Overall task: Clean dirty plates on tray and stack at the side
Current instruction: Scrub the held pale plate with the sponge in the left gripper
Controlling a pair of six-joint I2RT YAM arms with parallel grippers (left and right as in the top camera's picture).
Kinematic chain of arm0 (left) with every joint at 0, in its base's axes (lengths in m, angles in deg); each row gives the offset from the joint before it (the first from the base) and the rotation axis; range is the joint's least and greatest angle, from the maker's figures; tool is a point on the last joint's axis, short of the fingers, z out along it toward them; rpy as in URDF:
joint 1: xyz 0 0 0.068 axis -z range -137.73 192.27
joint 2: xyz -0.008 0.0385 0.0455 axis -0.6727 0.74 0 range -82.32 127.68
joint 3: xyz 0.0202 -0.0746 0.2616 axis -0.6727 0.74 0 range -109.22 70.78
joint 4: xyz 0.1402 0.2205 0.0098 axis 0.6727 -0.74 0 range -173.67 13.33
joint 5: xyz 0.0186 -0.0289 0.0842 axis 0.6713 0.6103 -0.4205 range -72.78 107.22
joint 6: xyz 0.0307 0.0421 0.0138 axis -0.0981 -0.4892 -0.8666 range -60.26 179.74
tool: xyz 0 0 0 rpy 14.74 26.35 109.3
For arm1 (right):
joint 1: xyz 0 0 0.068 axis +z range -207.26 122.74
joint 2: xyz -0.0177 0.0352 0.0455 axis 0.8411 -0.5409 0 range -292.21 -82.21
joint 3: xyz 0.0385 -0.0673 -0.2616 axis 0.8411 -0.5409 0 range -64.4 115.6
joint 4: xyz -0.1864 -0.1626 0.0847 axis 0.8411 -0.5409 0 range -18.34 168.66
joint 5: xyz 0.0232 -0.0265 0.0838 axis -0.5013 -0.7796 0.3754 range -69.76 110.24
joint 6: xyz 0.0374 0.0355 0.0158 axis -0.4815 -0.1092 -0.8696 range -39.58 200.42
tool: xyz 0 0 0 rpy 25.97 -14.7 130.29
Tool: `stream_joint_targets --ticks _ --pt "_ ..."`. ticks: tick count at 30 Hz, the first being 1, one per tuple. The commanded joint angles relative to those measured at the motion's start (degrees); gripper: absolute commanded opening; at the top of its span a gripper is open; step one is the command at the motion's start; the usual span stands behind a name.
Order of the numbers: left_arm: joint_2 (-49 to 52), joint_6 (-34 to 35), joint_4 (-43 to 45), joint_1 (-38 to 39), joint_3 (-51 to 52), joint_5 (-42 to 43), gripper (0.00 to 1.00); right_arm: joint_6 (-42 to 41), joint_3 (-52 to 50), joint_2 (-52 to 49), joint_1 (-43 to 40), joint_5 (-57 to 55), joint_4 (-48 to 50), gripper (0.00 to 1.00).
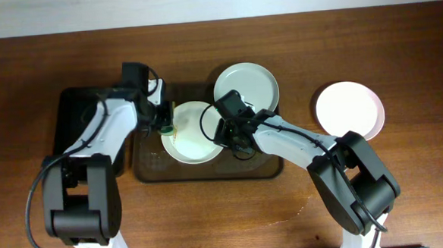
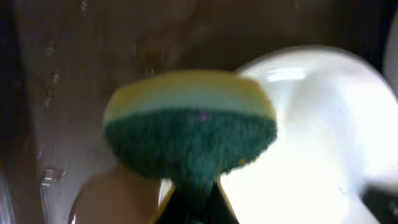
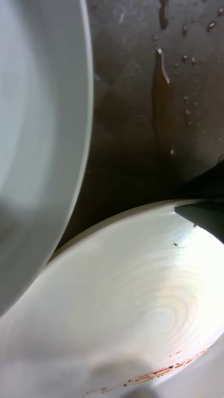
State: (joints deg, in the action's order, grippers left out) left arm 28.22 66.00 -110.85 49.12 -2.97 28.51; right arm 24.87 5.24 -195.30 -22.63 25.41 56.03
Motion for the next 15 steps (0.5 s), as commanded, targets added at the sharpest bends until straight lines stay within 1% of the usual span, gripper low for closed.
stream_joint_targets --ticks 1,4,5,6,8,10,12,13,15 --pt "-0.6 -3.6 8.5 2.1 6.3 -1.2 0.01 -0.6 0.4 -1.1 -0.2 -0.9 -0.5 0.04" --pt "-0.6 -8.0 12.7 5.2 9.9 -1.3 0.01 -0.5 0.4 -1.1 -0.2 -0.7 -0.5 0.04" --pt "-0.6 -9.6 12.6 6.8 10.9 -2.0 0.01 -0.5 0.4 -1.1 -0.2 -0.7 -0.5 0.04" --pt "-0.6 -9.6 12.2 8.3 11.8 -4.0 0.01 -0.5 0.4 -1.1 -0.2 -0.7 -0.5 0.04" --pt "-0.6 -9.5 9.2 10.8 13.2 -6.6 0.01 -0.4 0.4 -1.1 -0.2 -0.7 -0.5 0.04" --pt "-0.7 -6.8 4.1 11.3 13.1 -6.0 0.01 -0.2 0.4 -1.1 -0.2 -0.7 -0.7 0.04" --pt "-0.7 -6.3 -0.5 10.6 12.4 -0.6 0.01 -0.2 0.4 -1.1 -0.2 -0.7 -0.7 0.04" --pt "-0.7 -6.3 -3.7 9.7 11.6 4.4 0.01 -0.2 0.4 -1.1 -0.2 -0.7 -0.7 0.04" --pt "-0.7 -6.3 -6.7 8.3 10.6 9.3 0.01 -0.2 0.4 -1.1 -0.2 -0.7 -0.7 0.04"
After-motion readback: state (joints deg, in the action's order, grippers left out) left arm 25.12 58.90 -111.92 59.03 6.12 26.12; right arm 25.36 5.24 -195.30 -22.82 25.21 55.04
